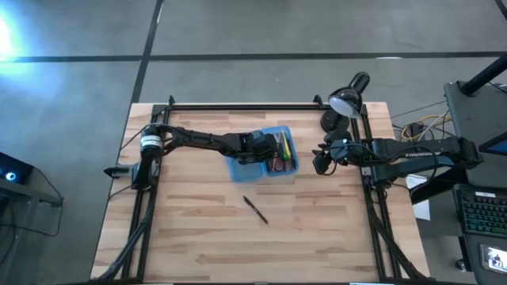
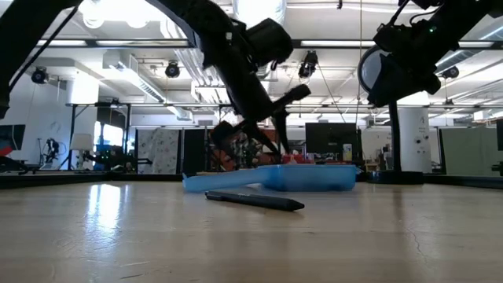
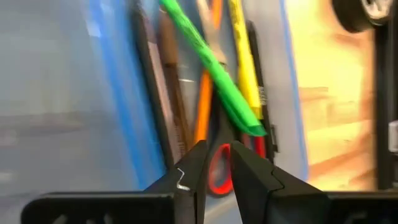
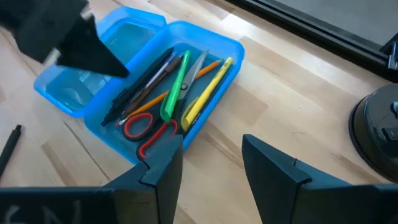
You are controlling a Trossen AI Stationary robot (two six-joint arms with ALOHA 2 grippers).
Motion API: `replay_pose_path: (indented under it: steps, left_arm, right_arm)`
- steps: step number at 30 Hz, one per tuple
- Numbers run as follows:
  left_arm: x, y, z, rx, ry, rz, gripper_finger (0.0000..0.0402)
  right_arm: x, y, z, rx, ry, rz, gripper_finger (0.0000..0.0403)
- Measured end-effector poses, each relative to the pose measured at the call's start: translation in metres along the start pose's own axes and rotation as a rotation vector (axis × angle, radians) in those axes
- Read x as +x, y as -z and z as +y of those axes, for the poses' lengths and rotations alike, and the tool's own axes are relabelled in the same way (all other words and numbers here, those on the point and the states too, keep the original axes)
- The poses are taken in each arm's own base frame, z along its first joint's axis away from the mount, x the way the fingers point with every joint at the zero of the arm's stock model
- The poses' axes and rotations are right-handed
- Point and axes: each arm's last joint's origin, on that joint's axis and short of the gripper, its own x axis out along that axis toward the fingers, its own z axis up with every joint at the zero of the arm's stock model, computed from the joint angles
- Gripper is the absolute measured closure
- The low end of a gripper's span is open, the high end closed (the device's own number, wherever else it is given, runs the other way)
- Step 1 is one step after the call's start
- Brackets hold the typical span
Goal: Pick & place school supplies into a supply box
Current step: Put the black pen into the supply box
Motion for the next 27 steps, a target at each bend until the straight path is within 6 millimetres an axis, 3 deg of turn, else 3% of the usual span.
replay_pose_path:
  steps: [7,15,22,27]
  left_arm:
    - [-0.04,0.021,-0.006,0.092,-0.02,0.04,0.0351]
    - [-0.109,0.096,-0.013,0.959,0.149,0.224,0.0351]
    - [-0.111,0.129,-0.004,1.174,0.211,0.421,0.0338]
    - [-0.101,0.134,-0.002,1.395,0.207,0.424,0.0302]
  right_arm:
    - [0.0,0.001,0.001,-0.079,-0.026,0.021,0.0248]
    - [0.003,0.002,0.001,-0.118,-0.022,0.026,0.0248]
    - [0.004,0.003,0.002,-0.212,-0.045,0.048,0.0248]
    - [0.004,0.004,0.002,-0.214,-0.064,0.068,0.0248]
